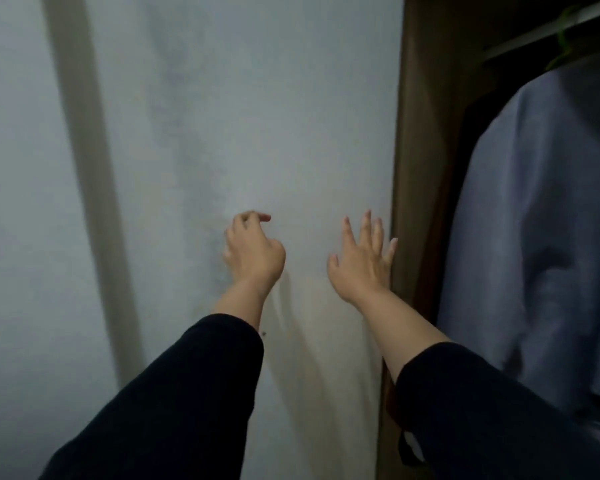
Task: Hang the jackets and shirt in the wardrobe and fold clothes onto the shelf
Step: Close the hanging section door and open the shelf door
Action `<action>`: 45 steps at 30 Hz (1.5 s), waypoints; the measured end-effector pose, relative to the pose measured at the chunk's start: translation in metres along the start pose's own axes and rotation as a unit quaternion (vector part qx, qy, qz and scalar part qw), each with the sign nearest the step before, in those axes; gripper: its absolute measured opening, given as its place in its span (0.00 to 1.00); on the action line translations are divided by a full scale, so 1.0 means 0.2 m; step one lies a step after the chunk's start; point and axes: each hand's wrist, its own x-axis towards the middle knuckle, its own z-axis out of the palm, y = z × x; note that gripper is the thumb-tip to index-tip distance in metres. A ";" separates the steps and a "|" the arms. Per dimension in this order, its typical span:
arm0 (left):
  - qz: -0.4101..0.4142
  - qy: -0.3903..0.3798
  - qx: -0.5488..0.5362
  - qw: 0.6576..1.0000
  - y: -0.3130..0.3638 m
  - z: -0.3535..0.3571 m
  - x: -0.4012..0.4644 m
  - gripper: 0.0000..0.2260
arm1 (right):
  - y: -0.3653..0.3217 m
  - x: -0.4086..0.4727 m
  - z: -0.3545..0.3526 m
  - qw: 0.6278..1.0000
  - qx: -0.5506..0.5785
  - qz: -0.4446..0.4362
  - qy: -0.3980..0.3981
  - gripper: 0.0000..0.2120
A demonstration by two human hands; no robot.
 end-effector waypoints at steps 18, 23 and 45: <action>-0.126 -0.019 -0.146 0.981 -0.59 -0.41 0.21 0.11 | -0.78 -0.15 0.27 0.974 0.168 -0.051 -0.147 0.46; -0.083 0.017 -0.180 0.980 -0.56 -0.44 0.04 0.09 | -0.75 -0.28 0.19 0.966 0.208 -0.035 -0.148 0.50; -0.008 -0.119 -0.180 0.976 0.41 -0.52 -1.20 0.29 | 0.27 -1.01 -0.74 0.986 -0.012 -0.028 -0.162 0.41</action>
